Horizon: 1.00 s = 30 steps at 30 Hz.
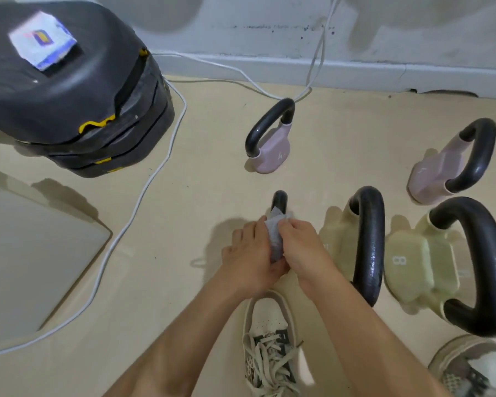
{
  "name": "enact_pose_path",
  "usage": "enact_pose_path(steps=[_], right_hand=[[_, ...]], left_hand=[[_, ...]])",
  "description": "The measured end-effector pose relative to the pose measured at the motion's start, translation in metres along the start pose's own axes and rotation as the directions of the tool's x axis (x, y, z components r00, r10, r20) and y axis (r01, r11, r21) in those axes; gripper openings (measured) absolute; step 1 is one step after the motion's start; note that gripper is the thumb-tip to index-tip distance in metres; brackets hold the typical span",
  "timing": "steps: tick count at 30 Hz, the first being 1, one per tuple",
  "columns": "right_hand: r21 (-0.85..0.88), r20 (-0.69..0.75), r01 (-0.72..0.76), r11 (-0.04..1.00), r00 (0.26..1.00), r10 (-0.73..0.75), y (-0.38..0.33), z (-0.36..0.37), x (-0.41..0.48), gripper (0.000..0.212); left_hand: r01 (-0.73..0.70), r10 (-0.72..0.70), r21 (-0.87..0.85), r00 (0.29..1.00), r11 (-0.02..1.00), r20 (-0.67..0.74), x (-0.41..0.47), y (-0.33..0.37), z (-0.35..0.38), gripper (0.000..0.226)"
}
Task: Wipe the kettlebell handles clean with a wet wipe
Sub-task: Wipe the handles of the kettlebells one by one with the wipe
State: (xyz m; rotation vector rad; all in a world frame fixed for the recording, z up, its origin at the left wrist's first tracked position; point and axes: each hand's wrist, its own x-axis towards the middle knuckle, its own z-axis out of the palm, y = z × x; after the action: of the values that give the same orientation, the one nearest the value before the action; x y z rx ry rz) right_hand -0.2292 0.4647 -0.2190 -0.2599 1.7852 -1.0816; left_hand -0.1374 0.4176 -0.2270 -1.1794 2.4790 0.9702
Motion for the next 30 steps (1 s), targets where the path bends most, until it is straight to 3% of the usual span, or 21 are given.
enact_pose_path(steps=[3, 6, 7, 9, 12, 14, 17, 19, 21, 23, 26, 30], right_hand=[[0.015, -0.010, -0.050, 0.999, 0.999, 0.050, -0.003, 0.010, -0.006, 0.032], [0.021, 0.040, -0.031, 0.999, 0.999, 0.030, -0.006, 0.017, -0.016, 0.015], [-0.017, 0.055, -0.008, 1.000, 0.998, 0.009, -0.005, 0.018, -0.016, 0.009], [-0.102, 0.046, 0.019, 0.995, 0.999, -0.014, -0.001, 0.017, -0.007, 0.009], [-0.286, 0.115, 0.080, 0.955, 0.992, -0.049, -0.003, 0.009, 0.011, 0.013], [-0.527, 0.281, 0.214, 0.823, 0.957, -0.069, -0.012, 0.006, 0.019, 0.020], [-0.811, 0.434, 0.443, 0.382, 0.894, -0.116, -0.031, 0.013, 0.032, 0.020], [-0.876, 0.433, 0.467, 0.122, 0.871, -0.231, -0.042, 0.020, 0.046, 0.012], [-0.907, 0.403, 0.419, -0.037, 0.839, -0.365, -0.048, 0.026, 0.059, 0.011], [-0.897, 0.441, 0.367, -0.247, 0.785, -0.435, -0.051, 0.039, 0.063, 0.023], [-0.856, 0.506, 0.379, -0.352, 0.755, -0.418, -0.046, 0.065, 0.050, 0.037], [-0.864, 0.503, 0.428, -0.267, 0.767, -0.399, -0.046, 0.075, 0.048, 0.041]], left_hand=[[-0.042, 0.074, -0.168, 0.980, 0.985, 0.184, -0.013, 0.001, -0.018, 0.077], [0.035, 0.021, -0.190, 0.958, 0.981, 0.286, -0.025, -0.004, -0.041, 0.059], [0.038, 0.008, -0.159, 0.961, 0.987, 0.276, -0.025, -0.007, -0.048, 0.053], [0.002, 0.008, -0.082, 0.992, 0.997, 0.124, -0.014, -0.015, -0.059, 0.058], [-0.134, 0.138, 0.045, 0.984, 0.990, -0.109, 0.009, -0.031, -0.068, 0.073], [-0.270, 0.282, 0.147, 0.957, 0.952, -0.073, 0.021, -0.037, -0.066, 0.070], [-0.304, 0.304, 0.254, 0.952, 0.918, 0.039, 0.032, -0.048, -0.065, 0.024], [-0.231, 0.238, 0.203, 0.971, 0.952, -0.013, 0.036, -0.060, -0.068, 0.017], [-0.184, 0.188, 0.067, 0.980, 0.981, -0.059, 0.038, -0.071, -0.072, 0.023], [-0.167, 0.166, -0.025, 0.984, 0.986, -0.062, 0.040, -0.078, -0.074, 0.022], [-0.101, 0.093, -0.075, 0.990, 0.992, -0.106, 0.039, -0.082, -0.067, 0.027], [-0.022, 0.021, -0.004, 0.988, 1.000, -0.155, 0.039, -0.081, -0.065, 0.026]])
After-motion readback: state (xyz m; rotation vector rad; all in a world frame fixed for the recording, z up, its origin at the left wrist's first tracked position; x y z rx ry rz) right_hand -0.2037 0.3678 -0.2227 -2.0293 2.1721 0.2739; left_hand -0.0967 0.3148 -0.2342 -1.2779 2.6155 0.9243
